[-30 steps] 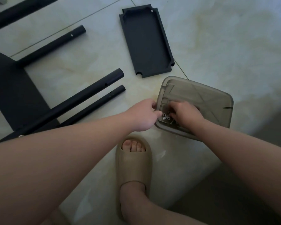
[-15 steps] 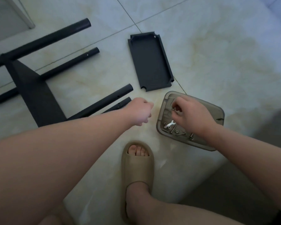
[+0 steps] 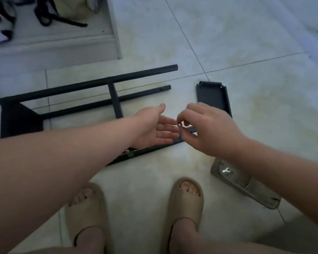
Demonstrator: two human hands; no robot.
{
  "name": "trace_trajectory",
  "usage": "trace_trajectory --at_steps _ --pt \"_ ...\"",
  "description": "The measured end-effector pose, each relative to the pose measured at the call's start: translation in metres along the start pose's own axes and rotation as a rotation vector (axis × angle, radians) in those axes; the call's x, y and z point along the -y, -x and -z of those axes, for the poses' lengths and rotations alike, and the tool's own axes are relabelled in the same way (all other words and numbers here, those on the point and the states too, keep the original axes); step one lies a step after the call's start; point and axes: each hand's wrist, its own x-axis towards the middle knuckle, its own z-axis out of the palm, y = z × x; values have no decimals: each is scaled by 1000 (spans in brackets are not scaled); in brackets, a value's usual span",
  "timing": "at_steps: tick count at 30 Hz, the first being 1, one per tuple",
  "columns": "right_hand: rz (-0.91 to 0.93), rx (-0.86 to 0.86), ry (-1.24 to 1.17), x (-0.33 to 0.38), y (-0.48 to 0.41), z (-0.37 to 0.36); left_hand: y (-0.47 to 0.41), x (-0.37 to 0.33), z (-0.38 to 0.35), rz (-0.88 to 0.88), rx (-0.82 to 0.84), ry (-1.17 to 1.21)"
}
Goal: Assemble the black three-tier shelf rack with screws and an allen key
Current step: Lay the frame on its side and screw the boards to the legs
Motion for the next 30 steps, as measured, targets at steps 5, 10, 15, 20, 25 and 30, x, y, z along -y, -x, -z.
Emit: trace_trajectory --at_steps 5,10,15,20,25,30 --pt "107 102 -30 38 -46 -39 8 13 57 19 60 134" --pt "48 174 -149 50 -76 -81 1 30 104 47 -131 139" --pt "-77 384 -146 38 -83 -123 -23 37 146 -64 -456 -184" --pt "-52 596 -113 35 -69 -156 -47 50 166 -145 -381 -428" --pt "-109 548 -210 35 -69 -169 -57 65 168 -263 -328 -467" --pt "-122 582 -220 42 -63 -169 -52 71 170 -259 -252 -574"
